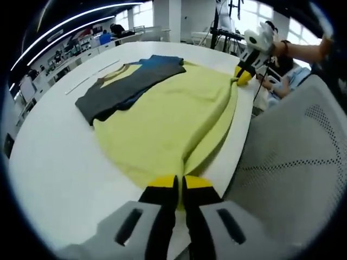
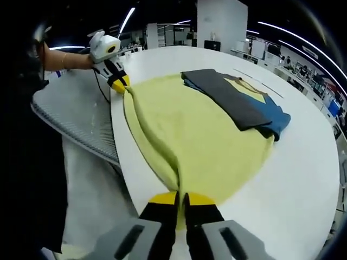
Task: Fold the garment on the visible template until the final outline fits inside the template.
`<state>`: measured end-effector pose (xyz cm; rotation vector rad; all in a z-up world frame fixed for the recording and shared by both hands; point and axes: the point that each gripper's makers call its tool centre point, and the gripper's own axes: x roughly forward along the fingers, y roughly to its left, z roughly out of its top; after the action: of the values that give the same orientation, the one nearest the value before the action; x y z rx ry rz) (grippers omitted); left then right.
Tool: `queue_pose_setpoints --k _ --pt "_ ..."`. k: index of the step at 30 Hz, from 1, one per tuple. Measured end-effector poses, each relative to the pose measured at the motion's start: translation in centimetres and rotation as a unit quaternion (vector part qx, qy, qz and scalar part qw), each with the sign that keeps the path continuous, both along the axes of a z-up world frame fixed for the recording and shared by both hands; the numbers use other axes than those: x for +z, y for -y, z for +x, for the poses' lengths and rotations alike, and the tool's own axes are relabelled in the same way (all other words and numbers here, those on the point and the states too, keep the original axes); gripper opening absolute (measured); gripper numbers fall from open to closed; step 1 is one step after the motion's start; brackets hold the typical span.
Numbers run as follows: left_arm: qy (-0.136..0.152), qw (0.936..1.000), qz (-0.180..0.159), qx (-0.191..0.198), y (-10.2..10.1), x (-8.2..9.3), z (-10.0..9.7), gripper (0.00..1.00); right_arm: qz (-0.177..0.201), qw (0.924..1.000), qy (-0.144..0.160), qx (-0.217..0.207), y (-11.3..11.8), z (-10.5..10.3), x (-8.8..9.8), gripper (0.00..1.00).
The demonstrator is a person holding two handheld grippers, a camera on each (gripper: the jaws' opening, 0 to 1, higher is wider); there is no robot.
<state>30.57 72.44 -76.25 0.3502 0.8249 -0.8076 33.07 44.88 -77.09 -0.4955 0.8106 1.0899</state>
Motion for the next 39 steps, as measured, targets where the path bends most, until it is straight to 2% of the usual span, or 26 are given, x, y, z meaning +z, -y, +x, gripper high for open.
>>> queue_pose_setpoints --k 12,22,31,39 --pt "0.002 1.0000 -0.007 -0.007 0.5 1.3 -2.2 0.01 0.005 0.9999 -0.010 -0.005 0.5 -2.1 0.6 0.00" --pt "-0.004 0.9999 -0.009 -0.003 0.4 1.5 -3.5 0.01 0.008 0.9996 -0.025 0.001 0.4 -3.6 1.2 0.00" --pt "0.017 0.9998 -0.014 0.001 0.4 3.7 -2.3 0.01 0.009 0.9999 -0.011 0.002 0.3 -2.4 2.8 0.00" --pt "0.040 0.9991 -0.011 0.001 0.1 5.5 -0.2 0.01 0.019 0.9995 0.025 -0.009 0.2 0.2 4.9 0.00"
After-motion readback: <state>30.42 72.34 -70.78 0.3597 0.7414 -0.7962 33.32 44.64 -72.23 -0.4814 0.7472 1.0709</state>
